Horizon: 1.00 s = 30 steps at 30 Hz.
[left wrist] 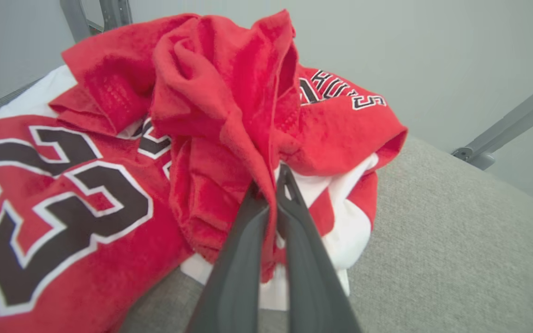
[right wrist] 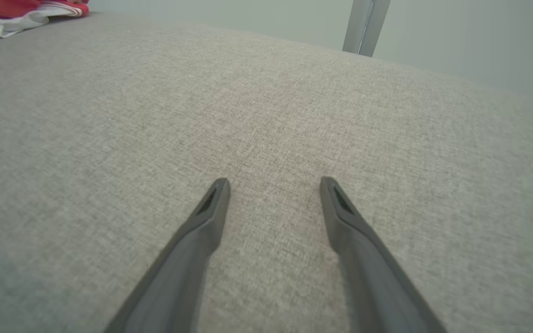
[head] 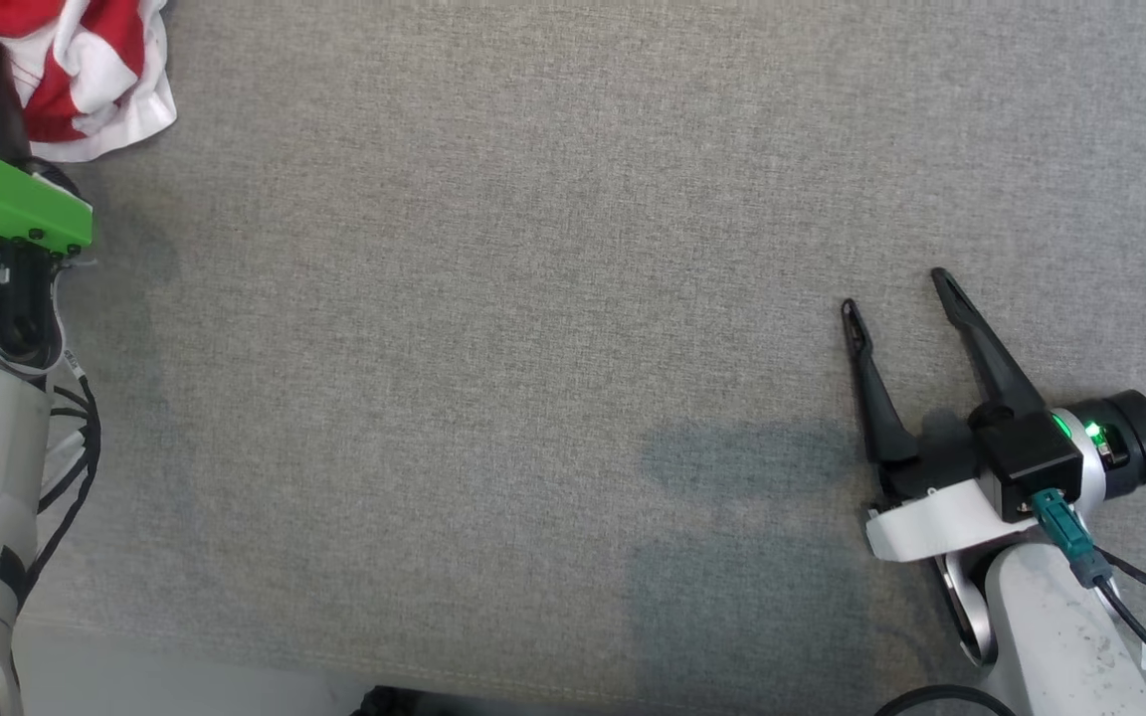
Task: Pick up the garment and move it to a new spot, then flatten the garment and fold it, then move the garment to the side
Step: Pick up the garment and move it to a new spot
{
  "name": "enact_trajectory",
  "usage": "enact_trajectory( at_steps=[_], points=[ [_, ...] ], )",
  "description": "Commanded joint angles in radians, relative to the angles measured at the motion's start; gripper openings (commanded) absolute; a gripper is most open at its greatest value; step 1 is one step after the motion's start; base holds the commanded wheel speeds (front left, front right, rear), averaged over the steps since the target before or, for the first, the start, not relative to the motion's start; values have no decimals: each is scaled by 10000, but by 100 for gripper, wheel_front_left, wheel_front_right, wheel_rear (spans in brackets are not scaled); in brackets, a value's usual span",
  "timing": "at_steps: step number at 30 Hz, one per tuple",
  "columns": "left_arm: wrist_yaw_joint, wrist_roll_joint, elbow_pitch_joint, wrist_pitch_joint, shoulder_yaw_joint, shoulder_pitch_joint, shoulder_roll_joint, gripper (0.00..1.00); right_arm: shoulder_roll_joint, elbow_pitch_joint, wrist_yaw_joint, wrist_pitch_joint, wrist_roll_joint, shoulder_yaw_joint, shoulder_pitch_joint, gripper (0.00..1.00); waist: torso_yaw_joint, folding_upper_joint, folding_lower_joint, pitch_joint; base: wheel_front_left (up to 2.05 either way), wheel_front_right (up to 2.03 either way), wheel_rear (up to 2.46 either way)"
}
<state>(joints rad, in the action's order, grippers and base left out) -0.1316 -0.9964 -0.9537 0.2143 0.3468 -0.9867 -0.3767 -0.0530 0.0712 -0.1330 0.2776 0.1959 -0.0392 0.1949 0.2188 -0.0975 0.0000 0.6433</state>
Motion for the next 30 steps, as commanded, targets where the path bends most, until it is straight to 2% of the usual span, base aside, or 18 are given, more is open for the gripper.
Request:
enact_trajectory(
  at_steps=[1,8,18,24,30],
  points=[
    [12,-97,118,133,148,-88,-135,0,-227,777,38,-279,-94,230,-736,100,62,0,0,-249,0,0,0],
    [12,-13,1141,452,1061,23,-339,0,-13,977,26,-241,-428,-11,-753,100,81,0,0,-1180,0,0,0],
    [12,-67,4127,506,2381,889,-345,0,40,1104,27,-157,-1407,-101,-1047,100,-279,0,0,-2687,0,0,0],
    [31,-387,6366,49,3250,1962,-38,0,39,1166,27,-157,-1887,3,-1370,100,-749,0,0,-3381,0,0,0],
    [518,-470,8815,-851,4356,3073,502,0,42,1151,27,-157,-2233,47,-1485,100,-1385,0,0,-3558,0,0,0]
  ],
)
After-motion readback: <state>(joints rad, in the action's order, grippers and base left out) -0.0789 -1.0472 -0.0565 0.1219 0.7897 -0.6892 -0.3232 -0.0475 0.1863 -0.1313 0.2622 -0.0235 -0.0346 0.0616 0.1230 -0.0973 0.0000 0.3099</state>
